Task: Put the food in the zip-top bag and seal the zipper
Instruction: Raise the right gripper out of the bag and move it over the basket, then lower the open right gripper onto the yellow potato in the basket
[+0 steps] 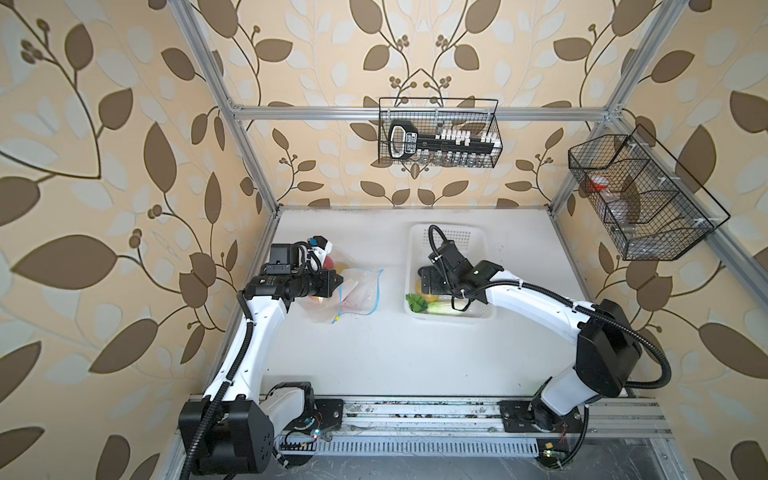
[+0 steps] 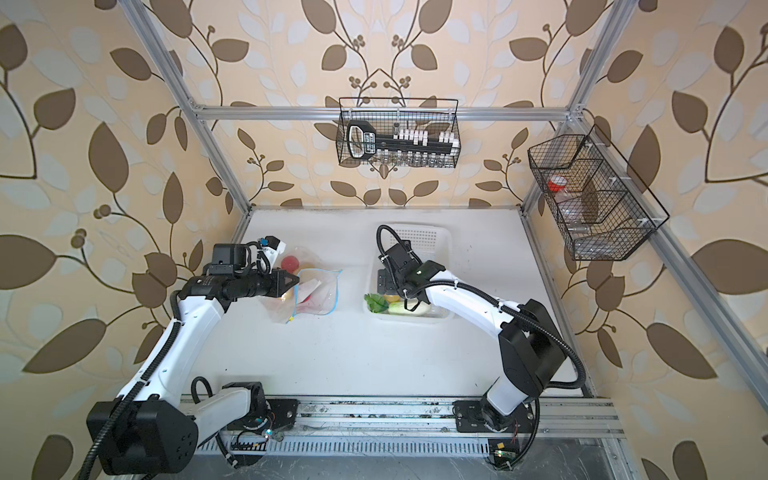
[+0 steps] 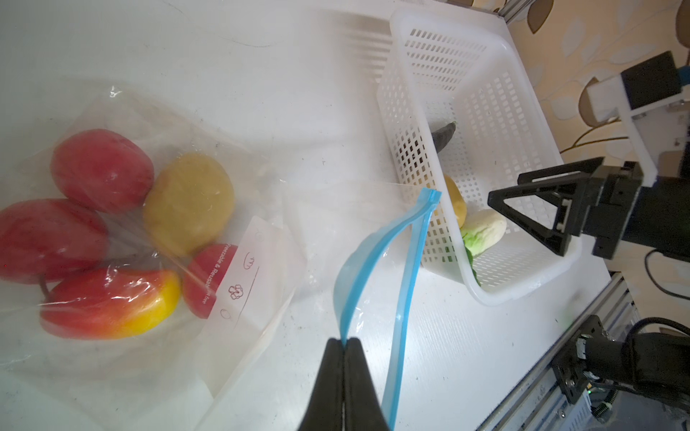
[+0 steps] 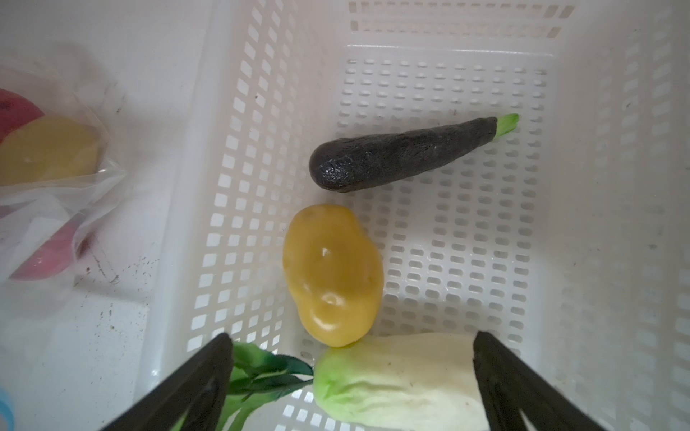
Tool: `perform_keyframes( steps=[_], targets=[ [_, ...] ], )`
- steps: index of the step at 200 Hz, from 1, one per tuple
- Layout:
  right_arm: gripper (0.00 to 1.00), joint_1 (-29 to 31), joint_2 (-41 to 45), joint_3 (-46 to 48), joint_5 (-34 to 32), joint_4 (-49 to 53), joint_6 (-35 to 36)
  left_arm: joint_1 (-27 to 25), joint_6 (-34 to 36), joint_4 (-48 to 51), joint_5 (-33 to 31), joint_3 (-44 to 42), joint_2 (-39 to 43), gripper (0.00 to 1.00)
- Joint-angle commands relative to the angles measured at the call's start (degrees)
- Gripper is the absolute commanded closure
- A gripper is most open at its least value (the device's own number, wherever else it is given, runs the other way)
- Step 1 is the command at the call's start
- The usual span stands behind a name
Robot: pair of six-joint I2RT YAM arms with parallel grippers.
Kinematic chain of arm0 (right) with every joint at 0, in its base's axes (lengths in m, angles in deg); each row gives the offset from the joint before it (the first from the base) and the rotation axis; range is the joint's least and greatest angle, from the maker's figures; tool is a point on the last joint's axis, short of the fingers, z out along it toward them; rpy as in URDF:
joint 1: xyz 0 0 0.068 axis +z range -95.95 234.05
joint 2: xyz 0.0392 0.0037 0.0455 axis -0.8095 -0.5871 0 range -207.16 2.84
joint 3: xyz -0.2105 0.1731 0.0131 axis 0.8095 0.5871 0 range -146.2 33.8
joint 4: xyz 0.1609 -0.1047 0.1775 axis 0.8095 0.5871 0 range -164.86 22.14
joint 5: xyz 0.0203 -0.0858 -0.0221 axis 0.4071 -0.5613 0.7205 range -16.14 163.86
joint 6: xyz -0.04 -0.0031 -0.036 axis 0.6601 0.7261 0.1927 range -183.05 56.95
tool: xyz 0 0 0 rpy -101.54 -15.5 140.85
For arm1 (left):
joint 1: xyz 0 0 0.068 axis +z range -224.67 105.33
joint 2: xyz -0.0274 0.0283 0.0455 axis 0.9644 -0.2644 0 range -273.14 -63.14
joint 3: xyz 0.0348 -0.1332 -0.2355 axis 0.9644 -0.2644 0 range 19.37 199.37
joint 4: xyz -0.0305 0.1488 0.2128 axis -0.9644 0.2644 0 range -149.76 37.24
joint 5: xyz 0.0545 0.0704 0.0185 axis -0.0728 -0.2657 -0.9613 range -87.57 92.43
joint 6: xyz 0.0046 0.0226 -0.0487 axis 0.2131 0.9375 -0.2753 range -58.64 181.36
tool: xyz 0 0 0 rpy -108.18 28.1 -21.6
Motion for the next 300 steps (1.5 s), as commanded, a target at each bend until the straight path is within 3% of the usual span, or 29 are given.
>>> perform_keyframes(
  steps=[1,98,203,300],
  targets=[
    [0.00,-0.80,-2.46,-1.28,1.95,-0.50,2.52,0.51,1.18,-1.04,-0.24,-0.60,-0.55,1.00],
    [0.02,-1.85,-8.69,-3.71,4.48,-2.99,4.60,0.77,0.68,-1.15,0.23,-0.98,-1.18,1.00],
    [0.18,-2.69,-13.01,-5.52,7.33,-4.31,5.07,0.94,0.91,-1.06,0.14,-1.04,-1.44,1.00],
    [0.19,-3.00,-17.01,-7.14,8.77,-4.47,4.69,0.99,0.88,-0.87,0.93,-0.95,-1.18,1.00]
  ],
)
